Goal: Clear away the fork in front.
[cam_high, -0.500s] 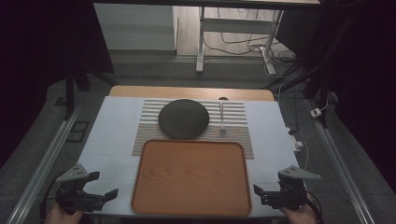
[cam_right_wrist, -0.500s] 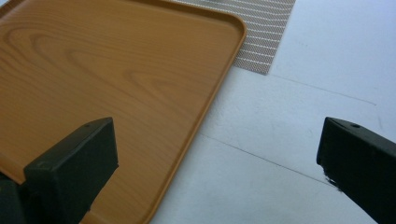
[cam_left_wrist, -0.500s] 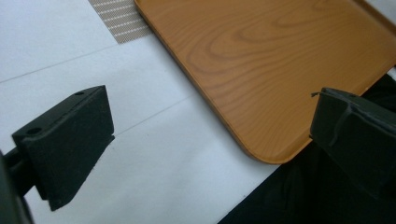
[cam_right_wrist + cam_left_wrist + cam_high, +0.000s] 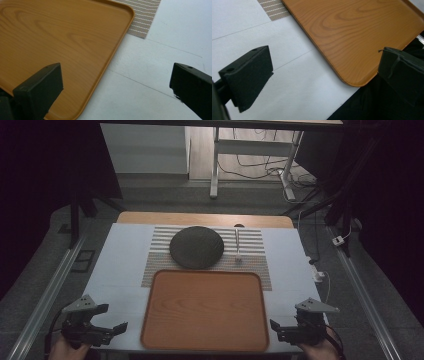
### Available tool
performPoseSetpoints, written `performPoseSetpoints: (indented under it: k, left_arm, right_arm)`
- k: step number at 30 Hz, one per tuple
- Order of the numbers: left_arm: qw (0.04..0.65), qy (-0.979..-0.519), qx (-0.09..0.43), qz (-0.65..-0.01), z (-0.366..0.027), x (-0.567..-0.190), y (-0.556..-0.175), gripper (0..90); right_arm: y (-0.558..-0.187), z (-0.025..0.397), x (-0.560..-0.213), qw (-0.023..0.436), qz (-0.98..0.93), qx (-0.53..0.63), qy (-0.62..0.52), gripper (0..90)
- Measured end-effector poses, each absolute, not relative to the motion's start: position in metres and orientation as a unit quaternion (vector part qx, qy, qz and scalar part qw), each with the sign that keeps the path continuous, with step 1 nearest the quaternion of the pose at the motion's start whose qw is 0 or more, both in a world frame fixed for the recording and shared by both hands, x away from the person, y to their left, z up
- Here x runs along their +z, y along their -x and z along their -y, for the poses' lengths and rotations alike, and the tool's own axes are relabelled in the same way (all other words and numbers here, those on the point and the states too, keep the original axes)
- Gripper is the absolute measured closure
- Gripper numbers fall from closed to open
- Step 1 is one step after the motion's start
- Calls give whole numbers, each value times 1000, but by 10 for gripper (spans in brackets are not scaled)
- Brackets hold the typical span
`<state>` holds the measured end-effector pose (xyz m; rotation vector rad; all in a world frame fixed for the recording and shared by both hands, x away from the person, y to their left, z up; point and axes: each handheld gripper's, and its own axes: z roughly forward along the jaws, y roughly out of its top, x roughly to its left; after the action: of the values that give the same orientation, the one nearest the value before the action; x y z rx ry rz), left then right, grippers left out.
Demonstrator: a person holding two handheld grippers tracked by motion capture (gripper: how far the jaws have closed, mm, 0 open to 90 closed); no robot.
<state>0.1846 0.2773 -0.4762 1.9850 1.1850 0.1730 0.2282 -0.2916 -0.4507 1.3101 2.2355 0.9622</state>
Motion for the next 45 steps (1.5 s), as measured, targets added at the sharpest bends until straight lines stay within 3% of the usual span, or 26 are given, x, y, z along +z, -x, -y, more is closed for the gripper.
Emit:
performPoseSetpoints:
  k: [34, 45]
  left_arm:
    - [401, -790, 62, -459, -273, -476, -189, 1]
    - [398, -790, 59, -462, -273, -477, -190, 2]
  right_arm:
    - [-232, 275, -447, 171, -831, 330, -415, 0]
    - [-237, 255, -448, 198, -863, 295, -360, 0]
